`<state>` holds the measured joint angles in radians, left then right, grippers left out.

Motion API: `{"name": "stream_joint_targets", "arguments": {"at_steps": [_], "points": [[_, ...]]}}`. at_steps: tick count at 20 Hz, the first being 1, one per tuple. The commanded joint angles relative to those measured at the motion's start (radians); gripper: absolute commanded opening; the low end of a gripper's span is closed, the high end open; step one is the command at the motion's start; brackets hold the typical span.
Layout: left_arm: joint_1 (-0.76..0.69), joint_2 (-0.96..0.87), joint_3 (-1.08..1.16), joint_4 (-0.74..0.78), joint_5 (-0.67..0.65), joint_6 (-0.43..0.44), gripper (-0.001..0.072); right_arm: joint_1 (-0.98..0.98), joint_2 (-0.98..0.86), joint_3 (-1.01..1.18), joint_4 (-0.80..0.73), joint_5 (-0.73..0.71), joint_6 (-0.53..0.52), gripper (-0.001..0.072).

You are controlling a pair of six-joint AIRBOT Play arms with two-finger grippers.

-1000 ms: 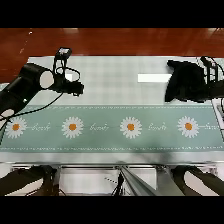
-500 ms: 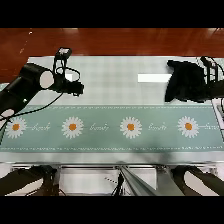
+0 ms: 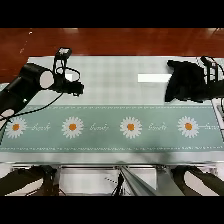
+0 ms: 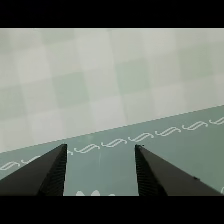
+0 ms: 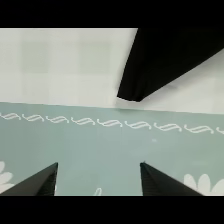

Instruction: Fold the shirts.

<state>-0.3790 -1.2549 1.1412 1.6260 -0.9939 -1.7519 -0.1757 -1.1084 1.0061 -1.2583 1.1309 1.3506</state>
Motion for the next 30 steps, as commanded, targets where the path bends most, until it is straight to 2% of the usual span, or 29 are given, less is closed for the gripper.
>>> {"name": "stream_joint_targets", "arguments": {"at_steps": [1,4,5,7,8,10,11,13,15,16,25,28,30], "points": [[0.000,0.000,0.000,0.000,0.000,0.000,0.0501,0.000,0.000,0.000,0.061,-0.075,0.002,0.0582],[0.000,0.000,0.000,-0.002,0.000,0.000,0.0502,0.000,0.000,0.000,0.068,-0.280,0.004,0.0581],[0.000,0.000,0.000,-0.002,0.000,0.000,0.0501,-0.007,0.000,0.000,0.049,-0.394,0.051,0.0580],[0.001,0.000,0.000,-0.002,0.001,0.010,0.0502,-0.039,-0.008,0.000,-0.014,-0.673,0.245,0.0573],[0.001,0.000,0.000,-0.002,0.001,0.015,0.0502,-0.065,-0.023,0.000,-0.030,-0.809,0.337,0.0537],[0.001,0.000,0.000,-0.002,0.001,0.015,0.0502,-0.122,-0.071,0.000,-0.031,-0.983,0.436,0.0400],[0.001,0.000,0.000,-0.002,0.000,0.015,0.0502,-0.150,-0.102,0.005,-0.029,-1.007,0.462,0.0388],[0.001,0.000,0.000,-0.002,0.000,0.015,0.0502,-0.204,-0.177,0.025,-0.005,-0.947,0.488,0.0401],[0.001,0.000,0.000,-0.002,-0.001,0.015,0.0502,-0.231,-0.244,0.037,-0.003,-0.879,0.488,0.0582],[0.000,0.000,0.000,-0.002,-0.001,0.015,0.0502,-0.239,-0.274,0.038,-0.004,-0.854,0.488,0.0591],[0.000,0.002,0.012,-0.002,-0.055,0.015,0.0502,-0.241,-0.454,0.038,-0.013,-0.774,0.469,0.0597],[0.000,0.002,0.034,-0.002,-0.085,0.015,0.0502,-0.240,-0.500,0.038,-0.016,-0.787,0.462,0.0596],[0.000,0.003,0.053,-0.002,-0.092,0.015,0.0502,-0.240,-0.526,0.038,-0.014,-0.828,0.462,0.0559]]}}
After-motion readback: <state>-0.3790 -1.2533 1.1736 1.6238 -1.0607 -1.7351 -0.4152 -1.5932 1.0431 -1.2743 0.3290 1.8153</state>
